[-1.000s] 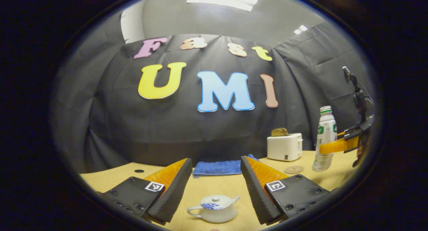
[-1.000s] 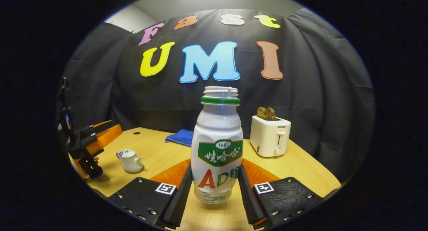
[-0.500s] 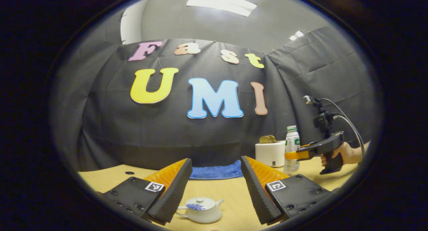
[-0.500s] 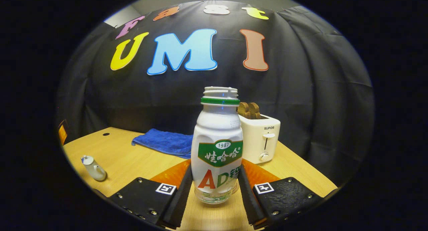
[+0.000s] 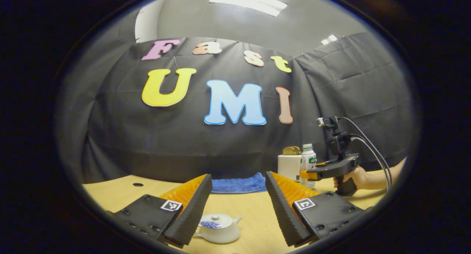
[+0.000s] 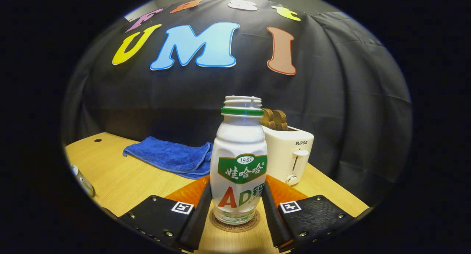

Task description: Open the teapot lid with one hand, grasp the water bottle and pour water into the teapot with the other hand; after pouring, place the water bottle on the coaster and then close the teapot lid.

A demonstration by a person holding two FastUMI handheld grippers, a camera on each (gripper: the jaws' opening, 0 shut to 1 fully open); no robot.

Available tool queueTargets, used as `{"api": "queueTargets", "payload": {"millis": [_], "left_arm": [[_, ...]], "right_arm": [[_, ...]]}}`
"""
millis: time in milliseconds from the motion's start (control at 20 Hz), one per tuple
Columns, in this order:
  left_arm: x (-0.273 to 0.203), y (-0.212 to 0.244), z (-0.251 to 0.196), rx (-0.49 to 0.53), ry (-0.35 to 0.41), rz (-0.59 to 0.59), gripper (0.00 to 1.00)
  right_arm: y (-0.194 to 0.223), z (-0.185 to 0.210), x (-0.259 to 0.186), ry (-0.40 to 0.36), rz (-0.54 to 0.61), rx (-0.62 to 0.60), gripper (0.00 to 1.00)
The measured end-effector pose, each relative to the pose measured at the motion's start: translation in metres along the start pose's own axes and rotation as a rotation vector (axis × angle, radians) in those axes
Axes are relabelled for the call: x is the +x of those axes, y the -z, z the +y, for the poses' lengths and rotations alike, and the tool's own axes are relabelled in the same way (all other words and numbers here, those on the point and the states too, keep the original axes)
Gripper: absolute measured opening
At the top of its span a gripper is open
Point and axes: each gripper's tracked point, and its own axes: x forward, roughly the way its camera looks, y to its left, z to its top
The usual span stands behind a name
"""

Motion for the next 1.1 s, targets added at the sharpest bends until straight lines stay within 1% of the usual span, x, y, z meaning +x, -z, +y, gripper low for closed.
{"api": "queueTargets", "payload": {"millis": [150, 500, 650, 700, 750, 900, 1000, 1100], "left_arm": [[0.002, 0.006, 0.0, 0.005, -0.002, 0.016, 0.99], [0.004, 0.011, -0.002, 0.007, 0.006, 0.034, 0.99], [0.005, 0.012, -0.002, 0.009, 0.012, 0.037, 0.99], [0.004, 0.01, -0.001, 0.01, 0.01, 0.033, 0.99], [0.003, 0.01, -0.001, 0.01, 0.008, 0.031, 0.99], [0.005, 0.012, 0.0, 0.012, 0.005, 0.033, 0.99], [0.005, 0.014, -0.003, 0.028, 0.012, 0.042, 0.99], [0.005, 0.014, -0.006, 0.034, 0.014, 0.04, 0.99]], "right_arm": [[0.007, -0.001, 0.003, -0.003, 0.005, 0.043, 0.7], [0.015, 0.003, 0.009, -0.012, 0.012, 0.025, 0.71], [0.009, 0.0, 0.005, -0.01, -0.002, 0.027, 0.77], [0.001, -0.002, 0.002, -0.005, -0.019, 0.035, 0.82], [-0.007, -0.004, -0.004, -0.005, -0.044, 0.051, 0.94], [-0.031, -0.01, -0.028, 0.004, -0.102, 0.06, 0.94], [-0.041, -0.012, -0.054, 0.003, -0.135, 0.066, 0.94], [-0.046, -0.015, -0.085, 0.02, -0.159, 0.077, 0.94]]}}
